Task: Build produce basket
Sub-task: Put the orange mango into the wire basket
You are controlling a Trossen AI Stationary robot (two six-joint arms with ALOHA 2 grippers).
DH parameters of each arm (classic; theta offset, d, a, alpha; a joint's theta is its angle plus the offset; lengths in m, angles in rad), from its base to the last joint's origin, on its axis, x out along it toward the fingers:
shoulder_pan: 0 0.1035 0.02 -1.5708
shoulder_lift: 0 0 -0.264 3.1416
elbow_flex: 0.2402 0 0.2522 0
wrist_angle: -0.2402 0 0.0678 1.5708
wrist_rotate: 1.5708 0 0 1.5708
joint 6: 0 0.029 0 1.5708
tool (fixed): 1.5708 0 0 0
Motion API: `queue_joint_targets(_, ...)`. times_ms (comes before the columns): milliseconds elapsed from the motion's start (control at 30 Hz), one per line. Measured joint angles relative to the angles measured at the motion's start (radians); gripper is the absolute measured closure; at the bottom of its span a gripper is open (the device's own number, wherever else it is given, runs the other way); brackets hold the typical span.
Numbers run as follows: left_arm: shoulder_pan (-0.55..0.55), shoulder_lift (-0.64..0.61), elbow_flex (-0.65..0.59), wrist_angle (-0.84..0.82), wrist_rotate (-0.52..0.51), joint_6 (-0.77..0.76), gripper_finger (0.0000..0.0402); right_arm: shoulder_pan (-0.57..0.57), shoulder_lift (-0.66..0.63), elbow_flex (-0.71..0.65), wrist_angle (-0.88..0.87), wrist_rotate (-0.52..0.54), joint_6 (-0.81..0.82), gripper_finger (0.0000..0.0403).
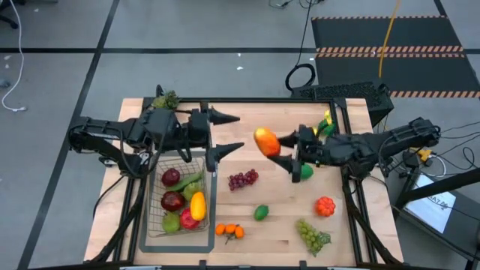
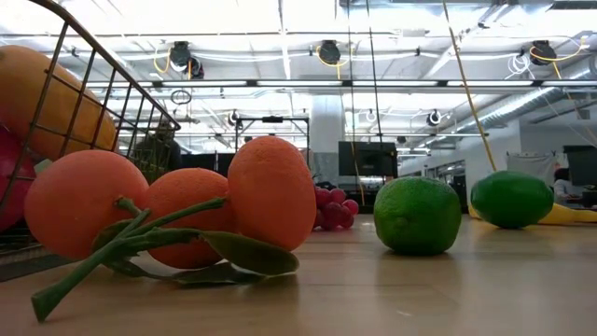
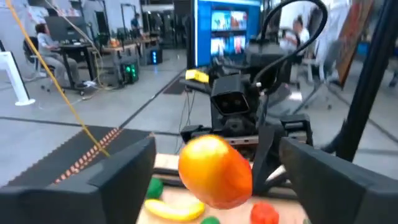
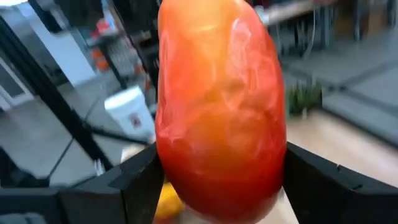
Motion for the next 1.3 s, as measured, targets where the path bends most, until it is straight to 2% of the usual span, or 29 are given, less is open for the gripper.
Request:
queue_joint_targets(133,0.032,0.0,0.0,0.042,0.053,-0.104,0.0022,-0.03,-0.001,0.0,0.158,-0.004,-0.135,0.0126)
queue_joint_targets(333,0.072,0.0,0.0,0.15,0.098,-0.216,0.0018,-0.072,-0.001,0.0,0.3,-0.051,-0.237,0.0126)
queue_joint_targets(467,0.086,0.0,0.0,0.169,0.09,-0.177,0.0018,-0.09,-0.001,0.0,0.35,-0.085,-0.272,0.0126)
queue_joint_targets(600,0.09,0.0,0.0,0.152,-0.005,-0.092,0.0018,-0.094,-0.001,0.0,0.353,-0.086,-0.3,0.0126)
queue_joint_targets(733,0.089,0.0,0.0,0.159,-0.01,-0.08,0.0018,-0.094,-0.001,0.0,0.354,-0.086,-0.319,0.0126)
queue_joint_targets(967,0.094,0.018,0.0,0.159,0.115,-0.173,0.0013,-0.094,0.007,0.0,0.366,-0.084,-0.302,0.0126)
queue_joint_targets(1167,0.111,0.043,0.0,0.162,0.166,-0.209,0.0006,-0.094,0.064,0.0,0.468,-0.085,-0.359,0.0126)
queue_joint_targets(1300,0.13,0.075,-0.001,0.231,0.237,-0.222,0.0003,-0.101,0.101,0.0,0.493,-0.095,-0.366,0.0126)
